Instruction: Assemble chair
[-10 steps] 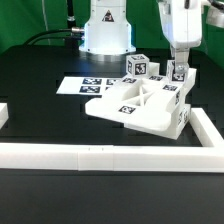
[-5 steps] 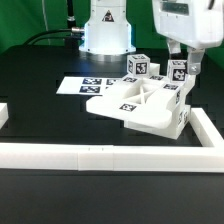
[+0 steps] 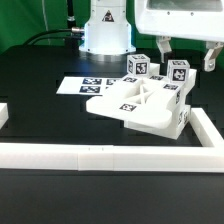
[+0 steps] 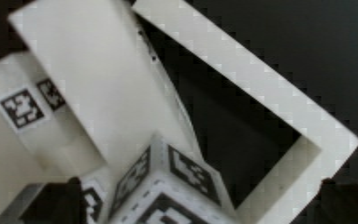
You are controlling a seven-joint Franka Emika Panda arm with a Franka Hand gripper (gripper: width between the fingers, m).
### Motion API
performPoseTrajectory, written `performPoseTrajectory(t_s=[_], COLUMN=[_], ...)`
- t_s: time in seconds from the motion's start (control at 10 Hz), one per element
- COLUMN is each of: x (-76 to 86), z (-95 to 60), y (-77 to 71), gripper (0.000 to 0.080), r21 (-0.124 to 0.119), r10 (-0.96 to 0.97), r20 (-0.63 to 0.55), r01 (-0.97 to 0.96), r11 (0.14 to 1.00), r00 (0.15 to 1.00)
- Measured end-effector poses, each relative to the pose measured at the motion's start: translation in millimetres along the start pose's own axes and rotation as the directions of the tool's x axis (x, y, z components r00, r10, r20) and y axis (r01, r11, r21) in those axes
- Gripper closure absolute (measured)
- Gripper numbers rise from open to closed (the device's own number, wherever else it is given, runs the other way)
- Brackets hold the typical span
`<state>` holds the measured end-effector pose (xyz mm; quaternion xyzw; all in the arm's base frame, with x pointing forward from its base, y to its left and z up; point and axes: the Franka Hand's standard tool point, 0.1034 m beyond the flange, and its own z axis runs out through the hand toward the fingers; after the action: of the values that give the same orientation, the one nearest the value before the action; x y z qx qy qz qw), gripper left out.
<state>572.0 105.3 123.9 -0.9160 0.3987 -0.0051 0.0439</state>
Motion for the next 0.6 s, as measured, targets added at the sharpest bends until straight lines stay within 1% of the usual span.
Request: performPoseTrajectory(t_s=[0.1, 0.3, 0.5, 0.6], x=[1.6, 6.5, 10.9, 11.7], z=[0.1, 0.6, 1.2, 1.5], y=[0.2, 3.8, 7.5, 8.2], gripper=[0.015, 0.015, 0.015, 0.015], r21=[-0.001, -0.003, -0.005, -0.005], r10=[-0.112, -0.239, -0.414, -0.467], r20=[-0.002, -0.002, -0.002, -0.001], r01=[0.112, 0.239, 0.414, 0.467], r11=[0.994, 0.971, 0.91, 0.884], r00=[0.994, 0.971, 0.91, 0.884])
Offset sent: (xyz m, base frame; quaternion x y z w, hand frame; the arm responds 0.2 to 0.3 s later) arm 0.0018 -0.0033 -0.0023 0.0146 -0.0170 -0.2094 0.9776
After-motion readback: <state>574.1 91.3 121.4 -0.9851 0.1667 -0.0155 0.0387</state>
